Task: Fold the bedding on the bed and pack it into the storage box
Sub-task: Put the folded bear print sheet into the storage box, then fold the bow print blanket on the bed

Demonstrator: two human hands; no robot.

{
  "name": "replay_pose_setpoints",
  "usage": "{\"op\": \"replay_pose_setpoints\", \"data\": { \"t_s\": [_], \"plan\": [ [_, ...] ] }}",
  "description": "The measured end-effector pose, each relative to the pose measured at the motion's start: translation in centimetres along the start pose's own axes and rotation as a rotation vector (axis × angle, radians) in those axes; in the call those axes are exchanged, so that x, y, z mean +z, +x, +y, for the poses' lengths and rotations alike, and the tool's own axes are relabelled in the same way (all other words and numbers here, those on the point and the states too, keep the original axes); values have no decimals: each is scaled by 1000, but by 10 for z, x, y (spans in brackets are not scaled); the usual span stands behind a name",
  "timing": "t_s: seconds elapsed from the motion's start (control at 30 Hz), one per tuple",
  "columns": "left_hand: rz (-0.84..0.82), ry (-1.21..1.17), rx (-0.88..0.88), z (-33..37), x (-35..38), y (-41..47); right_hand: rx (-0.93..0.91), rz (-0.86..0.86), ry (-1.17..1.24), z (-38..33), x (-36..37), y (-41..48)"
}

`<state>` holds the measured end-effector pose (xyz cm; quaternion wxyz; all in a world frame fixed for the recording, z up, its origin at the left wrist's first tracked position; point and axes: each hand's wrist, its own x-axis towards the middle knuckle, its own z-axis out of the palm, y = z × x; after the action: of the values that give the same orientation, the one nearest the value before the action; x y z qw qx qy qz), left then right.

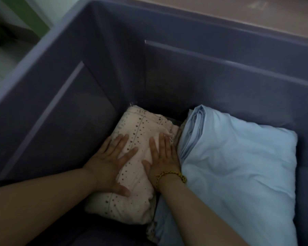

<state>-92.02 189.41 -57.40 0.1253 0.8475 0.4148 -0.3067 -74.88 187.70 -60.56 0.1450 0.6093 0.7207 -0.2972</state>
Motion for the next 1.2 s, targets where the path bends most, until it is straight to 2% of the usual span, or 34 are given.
{"op": "replay_pose_setpoints", "data": {
  "t_s": [0.1, 0.37, 0.47, 0.57, 0.63, 0.73, 0.8, 0.97, 1.2],
  "plan": [
    [-171, -58, -58, 9, 0, 2, 1, -28, -9, -1, -1, 2],
    [-220, 30, -150, 20, -16, 5, 11, -81, -25, -4, -13, -2],
    [-234, -58, -168, 20, -28, 0, 13, -127, -44, -8, -26, -10],
    [-104, -236, -224, 16, -40, -13, 6, -17, -27, -14, -54, -22],
    [-16, -450, -310, 15, -52, -31, 7, 48, 60, -15, -78, -37],
    [42, -831, -457, 21, -70, -73, 11, 40, 143, -24, -107, -70],
    [120, -984, -512, 24, -88, -103, 14, 65, 169, -34, -128, -94],
    [473, -1099, -695, 1, -169, -196, -38, 101, 230, -86, -210, -160],
    [620, -1234, -959, -51, -272, -356, -180, 134, 243, -172, -345, -264]
  ]
}}
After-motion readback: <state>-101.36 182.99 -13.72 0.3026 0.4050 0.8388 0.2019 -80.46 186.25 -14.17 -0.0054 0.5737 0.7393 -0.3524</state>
